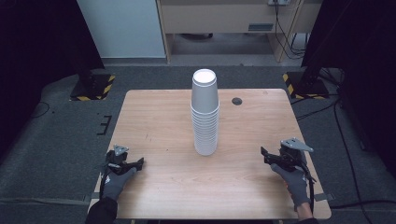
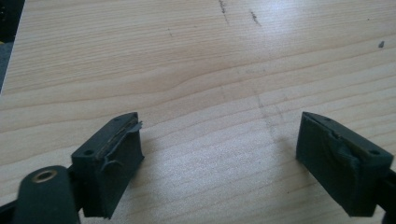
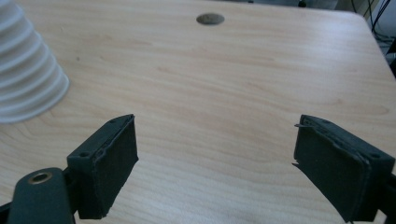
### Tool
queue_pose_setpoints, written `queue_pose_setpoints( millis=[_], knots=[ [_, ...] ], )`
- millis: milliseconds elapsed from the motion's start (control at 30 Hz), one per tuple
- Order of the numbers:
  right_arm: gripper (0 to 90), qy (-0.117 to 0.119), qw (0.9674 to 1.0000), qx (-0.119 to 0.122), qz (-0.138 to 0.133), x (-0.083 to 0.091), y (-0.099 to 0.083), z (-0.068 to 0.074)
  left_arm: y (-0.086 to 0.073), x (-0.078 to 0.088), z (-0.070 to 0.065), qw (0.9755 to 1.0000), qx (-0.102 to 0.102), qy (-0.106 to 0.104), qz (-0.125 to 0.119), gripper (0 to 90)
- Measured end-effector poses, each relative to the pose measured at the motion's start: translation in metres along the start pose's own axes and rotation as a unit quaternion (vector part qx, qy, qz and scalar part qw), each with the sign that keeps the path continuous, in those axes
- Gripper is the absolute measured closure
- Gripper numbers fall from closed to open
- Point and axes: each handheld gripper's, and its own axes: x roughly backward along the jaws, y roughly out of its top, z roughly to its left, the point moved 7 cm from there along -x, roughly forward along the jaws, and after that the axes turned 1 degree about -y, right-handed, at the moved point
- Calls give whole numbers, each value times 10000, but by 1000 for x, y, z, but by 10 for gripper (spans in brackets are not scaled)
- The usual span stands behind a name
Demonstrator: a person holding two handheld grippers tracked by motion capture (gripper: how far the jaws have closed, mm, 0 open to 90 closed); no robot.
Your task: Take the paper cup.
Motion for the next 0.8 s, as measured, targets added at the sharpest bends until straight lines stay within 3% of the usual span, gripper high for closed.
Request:
queue_pose_setpoints(
  millis=[300,800],
  knots=[
    [132,254,9981,-170,-535,16,29,16,-1,-1,-1,10000,-33,-22,-50,91],
    [133,548,9928,-152,-1050,37,71,39,-1,-2,-2,10000,-78,-62,-7,59]
  ],
)
